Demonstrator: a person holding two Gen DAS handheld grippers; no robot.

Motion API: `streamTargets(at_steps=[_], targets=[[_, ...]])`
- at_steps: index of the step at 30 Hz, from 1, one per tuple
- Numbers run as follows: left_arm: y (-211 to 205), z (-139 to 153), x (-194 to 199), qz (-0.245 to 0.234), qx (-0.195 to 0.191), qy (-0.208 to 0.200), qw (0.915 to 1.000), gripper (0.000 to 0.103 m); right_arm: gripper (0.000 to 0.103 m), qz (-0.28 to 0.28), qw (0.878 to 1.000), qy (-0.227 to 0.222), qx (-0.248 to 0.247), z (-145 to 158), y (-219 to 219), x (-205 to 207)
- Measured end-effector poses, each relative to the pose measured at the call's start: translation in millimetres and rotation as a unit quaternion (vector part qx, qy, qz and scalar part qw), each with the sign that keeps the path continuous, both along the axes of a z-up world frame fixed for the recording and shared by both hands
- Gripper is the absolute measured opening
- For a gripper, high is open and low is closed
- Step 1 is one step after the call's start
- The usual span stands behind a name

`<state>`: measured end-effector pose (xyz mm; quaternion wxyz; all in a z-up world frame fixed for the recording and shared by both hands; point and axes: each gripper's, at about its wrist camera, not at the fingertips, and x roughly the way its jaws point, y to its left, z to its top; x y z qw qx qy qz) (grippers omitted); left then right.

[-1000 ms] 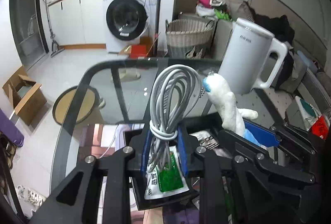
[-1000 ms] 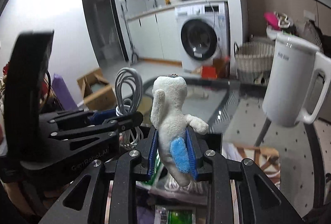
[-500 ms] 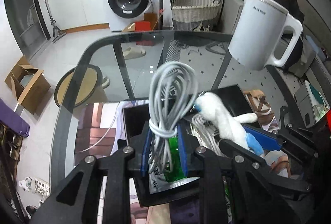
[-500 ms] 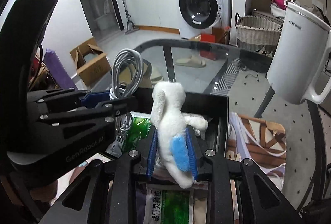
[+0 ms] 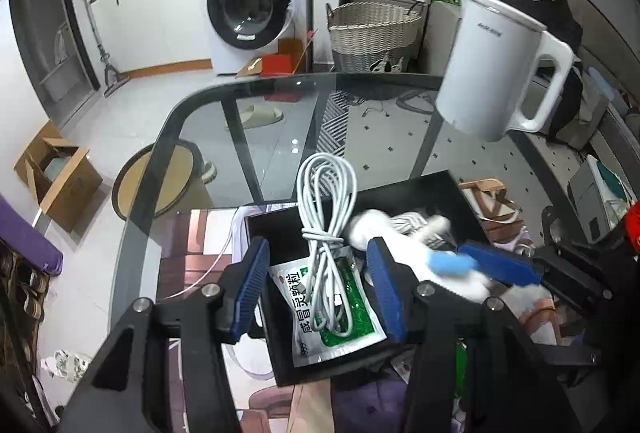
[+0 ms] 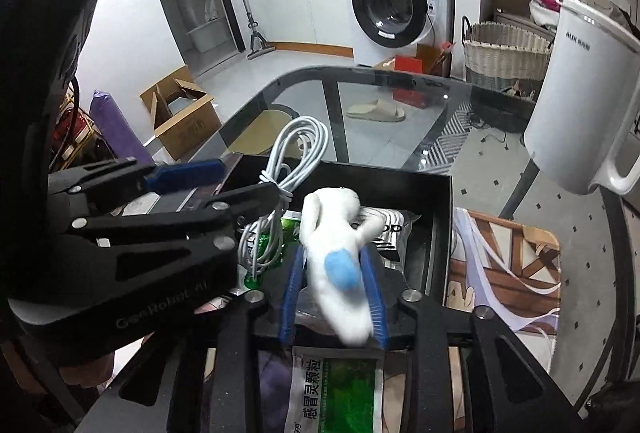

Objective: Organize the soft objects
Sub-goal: 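Lower cable and plush toy into the black box and open both grippers, then grasp the red balloon glue pack with the left gripper while the right grasps the medicine packet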

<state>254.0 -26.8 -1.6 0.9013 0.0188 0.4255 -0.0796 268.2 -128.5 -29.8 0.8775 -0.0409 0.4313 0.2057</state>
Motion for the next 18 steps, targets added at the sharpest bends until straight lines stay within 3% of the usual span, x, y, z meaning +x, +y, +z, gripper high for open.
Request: streamTargets(at_steps=[3,6,11,18], targets=[[0,7,-10,-0.012,0.006,-0.006,0.9999,0.052,0.042,0.006,1.000,-0.012,0.000,8,-3,-8],[3,13,-21,-0.027,0.011,-0.010,0.9995,0.052,0.052,0.010,1.000,-0.016,0.004,17,-8,-17],[14,17,-36,-0.039,0.007,-0.009,0.9992,0.053,0.053,0.033,0.999,-0.023,0.000,31,-15,-40],[9,13,-71,-0.082,0.016,0.006,0.9965,0.055,0.069,0.069,0.998,-0.002,-0.008,31,-20,-67]])
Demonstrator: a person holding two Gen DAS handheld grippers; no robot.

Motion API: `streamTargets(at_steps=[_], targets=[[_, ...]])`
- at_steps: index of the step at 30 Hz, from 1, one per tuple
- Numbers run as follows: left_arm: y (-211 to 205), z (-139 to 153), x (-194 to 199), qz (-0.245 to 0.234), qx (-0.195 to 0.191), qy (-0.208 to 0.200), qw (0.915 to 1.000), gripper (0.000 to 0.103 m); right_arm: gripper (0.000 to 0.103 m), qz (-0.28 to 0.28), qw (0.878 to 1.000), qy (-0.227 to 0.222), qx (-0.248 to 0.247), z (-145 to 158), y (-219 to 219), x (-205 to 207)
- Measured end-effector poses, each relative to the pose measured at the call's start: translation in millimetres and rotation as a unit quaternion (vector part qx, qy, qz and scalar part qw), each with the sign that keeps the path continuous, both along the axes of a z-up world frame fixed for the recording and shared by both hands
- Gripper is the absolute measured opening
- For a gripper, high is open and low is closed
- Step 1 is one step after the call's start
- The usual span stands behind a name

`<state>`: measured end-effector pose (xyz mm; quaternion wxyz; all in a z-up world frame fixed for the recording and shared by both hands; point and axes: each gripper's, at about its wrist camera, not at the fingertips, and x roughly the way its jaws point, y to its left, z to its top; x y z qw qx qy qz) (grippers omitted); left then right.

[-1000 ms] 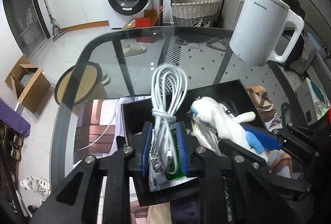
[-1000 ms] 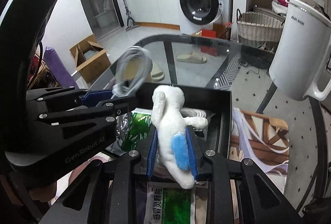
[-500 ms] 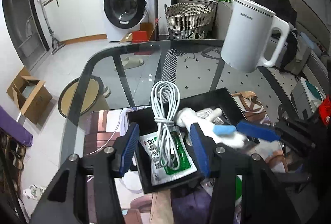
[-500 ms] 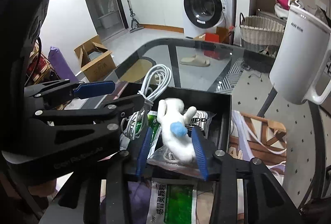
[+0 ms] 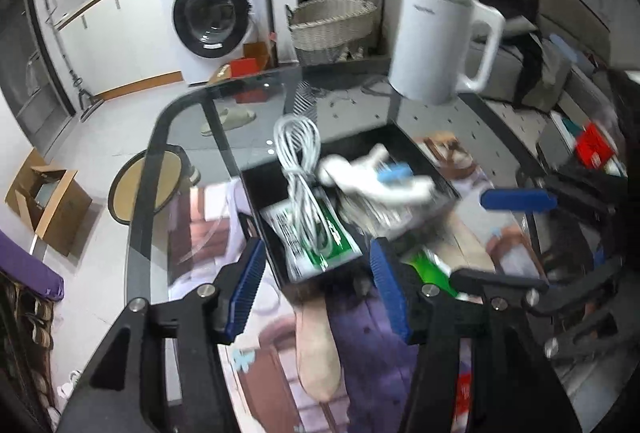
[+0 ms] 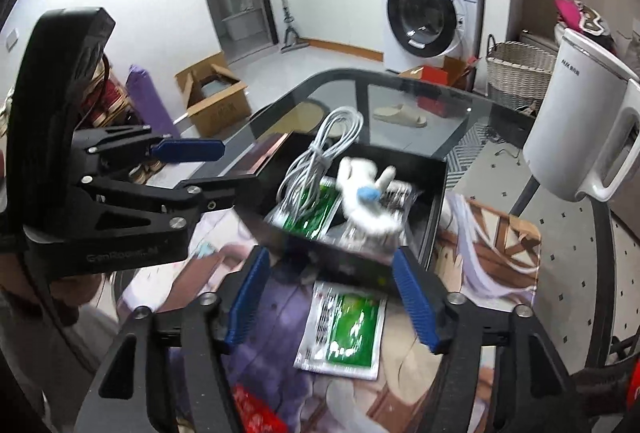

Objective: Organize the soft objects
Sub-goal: 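Grasp the red balloon glue pack with the left gripper while the right grasps the medicine packet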

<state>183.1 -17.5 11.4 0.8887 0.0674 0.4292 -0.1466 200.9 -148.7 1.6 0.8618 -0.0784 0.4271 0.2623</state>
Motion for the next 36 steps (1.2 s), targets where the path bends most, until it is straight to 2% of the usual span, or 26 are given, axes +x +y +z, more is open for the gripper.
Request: streamTargets(at_steps=[4,8,12,15,18,19,22,23,25,27,28,36], targets=[[-6,-21,-23,-0.032,0.015,0.033,0.9988,0.055,0.070,0.016,0.999,0.022,-0.020,-14,-6,-12],[-14,-41,-42,-0.066,-0.008,0.087,0.9940,0.056,0.070,0.019,0.997,0.059,-0.041,-38,-16,-17],[-35,-57,-66,-0.100,-0.029,0.135,0.9854,0.061,0.070,0.019,0.995,0.080,-0.052,-57,-29,-26],[-56,-67,-82,-0.126,-0.017,0.155,0.9797,0.064,0.070,0.013,0.995,0.086,-0.054,-63,-36,-30],[-73,-75,-91,-0.148,0.005,0.157,0.9763,0.069,0.070,0.011,0.995,0.089,-0.053,-64,-37,-30],[-76,-79,-93,-0.149,0.016,0.156,0.9763,0.074,0.070,0.010,0.995,0.089,-0.053,-64,-36,-29],[-83,-92,-92,-0.144,0.045,0.159,0.9757,0.074,0.070,0.013,0.994,0.092,-0.056,-66,-29,-25],[-83,-95,-90,-0.142,0.045,0.166,0.9747,0.072,0.070,0.014,0.994,0.093,-0.058,-67,-27,-24],[-80,-99,-86,-0.137,0.047,0.173,0.9742,0.057,0.070,0.014,0.994,0.095,-0.060,-70,-22,-23],[-76,-96,-83,-0.135,0.052,0.170,0.9747,0.051,0.070,0.014,0.993,0.098,-0.061,-73,-19,-20],[-72,-95,-80,-0.130,0.044,0.175,0.9750,0.045,0.070,0.012,0.993,0.099,-0.062,-75,-17,-19],[-23,-91,-34,-0.022,0.043,0.160,0.9859,0.043,0.070,-0.010,0.991,0.113,-0.071,-94,-4,-1]])
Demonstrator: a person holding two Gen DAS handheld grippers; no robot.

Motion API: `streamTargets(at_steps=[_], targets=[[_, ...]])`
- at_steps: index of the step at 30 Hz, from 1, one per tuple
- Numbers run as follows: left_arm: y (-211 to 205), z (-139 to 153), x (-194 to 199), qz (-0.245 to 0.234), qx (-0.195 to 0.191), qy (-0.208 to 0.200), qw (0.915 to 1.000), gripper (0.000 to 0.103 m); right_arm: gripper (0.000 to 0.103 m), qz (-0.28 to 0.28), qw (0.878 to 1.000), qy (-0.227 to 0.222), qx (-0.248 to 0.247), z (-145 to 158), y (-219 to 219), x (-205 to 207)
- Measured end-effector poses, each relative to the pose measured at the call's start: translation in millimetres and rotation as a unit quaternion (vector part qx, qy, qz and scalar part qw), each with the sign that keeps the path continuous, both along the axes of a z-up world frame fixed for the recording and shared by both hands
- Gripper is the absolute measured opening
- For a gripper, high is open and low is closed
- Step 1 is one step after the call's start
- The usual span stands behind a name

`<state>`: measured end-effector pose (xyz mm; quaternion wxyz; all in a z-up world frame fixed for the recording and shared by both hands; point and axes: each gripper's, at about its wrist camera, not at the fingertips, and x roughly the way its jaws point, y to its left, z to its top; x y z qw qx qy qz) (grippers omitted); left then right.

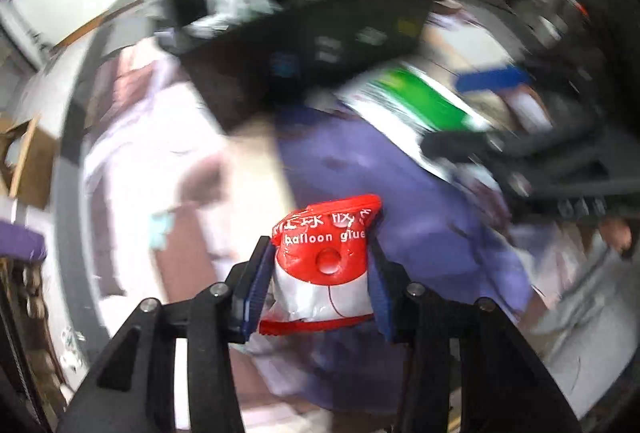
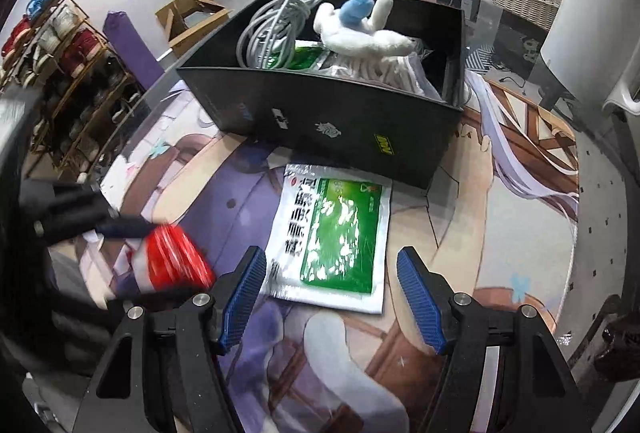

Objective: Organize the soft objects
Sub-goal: 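Grasp the red balloon glue pack with the left gripper while the right grasps the medicine packet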

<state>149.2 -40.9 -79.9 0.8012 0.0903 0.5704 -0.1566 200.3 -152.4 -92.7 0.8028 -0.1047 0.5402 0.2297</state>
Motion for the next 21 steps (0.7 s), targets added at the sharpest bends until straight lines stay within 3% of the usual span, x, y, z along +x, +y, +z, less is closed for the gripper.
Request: streamTargets(at_steps=[2,4,7,11,13,16,20,21], targets=[[8,-1,7,0.022,0.006,-0.006,0.9997,0.043,0.070,-0.003,1.000,0.002,-0.004,-3,7,5],[11,0,13,0.029,-0.001,-0.002,0.9996,0.043,0.082,-0.009,1.000,0.003,-0.012,-7,14,12],[11,1,14,0.038,-0.003,-0.004,0.9993,0.044,0.086,-0.012,0.999,-0.001,-0.041,-15,25,19],[2,2,9,0.032,-0.006,-0.006,0.9995,0.053,0.084,0.015,0.998,-0.020,-0.055,-19,37,13],[-1,1,6,0.025,-0.007,-0.003,0.9997,0.056,0.067,0.027,0.998,-0.027,-0.050,-18,38,10],[-4,0,-1,0.022,-0.006,-0.003,0.9997,0.057,0.048,0.038,0.998,-0.027,-0.046,-14,35,6],[-5,-2,6,0.020,-0.004,-0.002,0.9998,0.052,0.036,0.054,0.997,-0.031,-0.042,-11,31,2],[-5,-1,7,0.021,-0.009,-0.001,0.9998,0.045,0.034,0.056,0.997,-0.030,-0.040,-11,31,1]])
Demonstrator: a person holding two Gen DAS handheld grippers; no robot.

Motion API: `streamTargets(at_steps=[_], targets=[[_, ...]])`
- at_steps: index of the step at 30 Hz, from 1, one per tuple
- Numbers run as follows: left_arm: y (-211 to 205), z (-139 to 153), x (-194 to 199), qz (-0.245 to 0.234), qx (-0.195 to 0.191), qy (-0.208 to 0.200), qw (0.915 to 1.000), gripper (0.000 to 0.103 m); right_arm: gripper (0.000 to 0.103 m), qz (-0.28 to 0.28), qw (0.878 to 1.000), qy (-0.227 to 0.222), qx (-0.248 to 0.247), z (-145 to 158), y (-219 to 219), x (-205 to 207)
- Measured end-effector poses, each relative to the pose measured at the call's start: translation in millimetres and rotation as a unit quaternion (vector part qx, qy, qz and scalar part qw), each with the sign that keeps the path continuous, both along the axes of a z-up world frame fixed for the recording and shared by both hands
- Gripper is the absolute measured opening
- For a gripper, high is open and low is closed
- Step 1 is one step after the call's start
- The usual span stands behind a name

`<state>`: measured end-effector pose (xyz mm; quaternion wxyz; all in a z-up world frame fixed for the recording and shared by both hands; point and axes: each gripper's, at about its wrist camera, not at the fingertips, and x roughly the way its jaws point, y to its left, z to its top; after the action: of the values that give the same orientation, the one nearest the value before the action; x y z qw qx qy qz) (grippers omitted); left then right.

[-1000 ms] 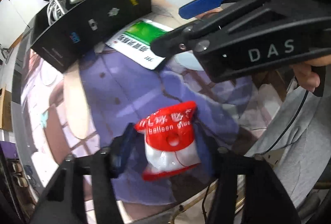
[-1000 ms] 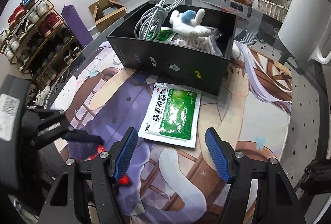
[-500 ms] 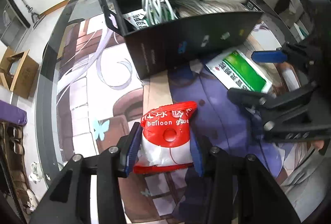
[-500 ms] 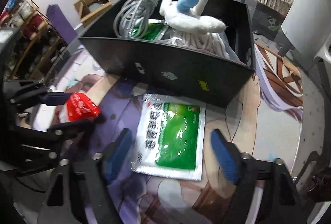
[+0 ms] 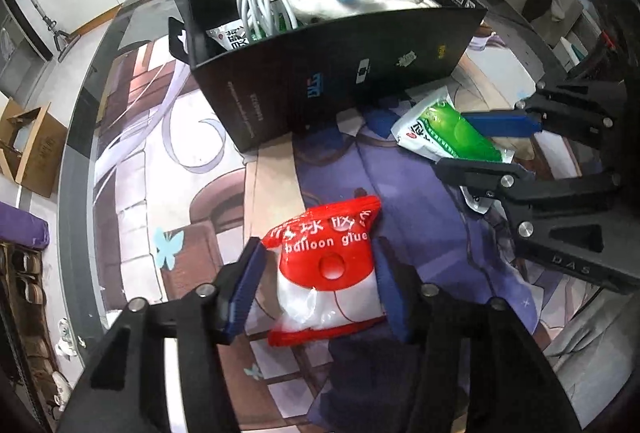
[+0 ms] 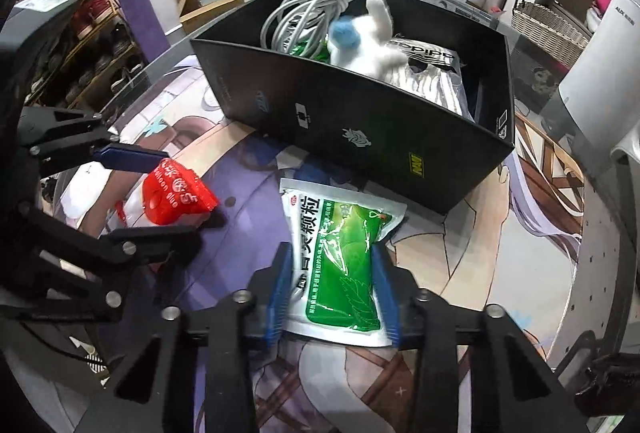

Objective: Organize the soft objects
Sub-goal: 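Grasp the red balloon glue pack with the left gripper while the right grasps the medicine packet, then lift the glue pack with the left gripper while the right lifts the medicine packet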

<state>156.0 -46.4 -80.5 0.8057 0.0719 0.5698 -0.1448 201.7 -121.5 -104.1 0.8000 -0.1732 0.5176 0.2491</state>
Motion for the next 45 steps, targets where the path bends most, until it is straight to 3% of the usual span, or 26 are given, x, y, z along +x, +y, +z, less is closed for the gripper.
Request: streamTargets(at_steps=[4,19,25,33,40,45], targets=[[-2,4,3,-0.002,-0.002,-0.008,1.0000,0.042,0.029,0.005,1.000,-0.003,0.006,2,1,-1],[12,14,2,-0.003,-0.022,-0.030,0.9993,0.042,0.027,0.013,1.000,-0.005,0.023,9,-6,-11],[16,33,-2,-0.001,-0.026,-0.078,0.9966,0.042,0.027,0.009,0.998,-0.025,0.050,30,-17,-15],[26,65,-10,0.006,-0.055,-0.165,0.9847,0.042,0.027,0.000,0.992,-0.084,0.094,68,-22,-30],[37,91,-18,0.027,-0.080,-0.237,0.9679,0.042,0.027,-0.014,0.977,-0.155,0.145,102,-28,-43],[41,102,-28,0.036,-0.072,-0.284,0.9555,0.042,0.027,-0.026,0.959,-0.219,0.178,123,-33,-56]])
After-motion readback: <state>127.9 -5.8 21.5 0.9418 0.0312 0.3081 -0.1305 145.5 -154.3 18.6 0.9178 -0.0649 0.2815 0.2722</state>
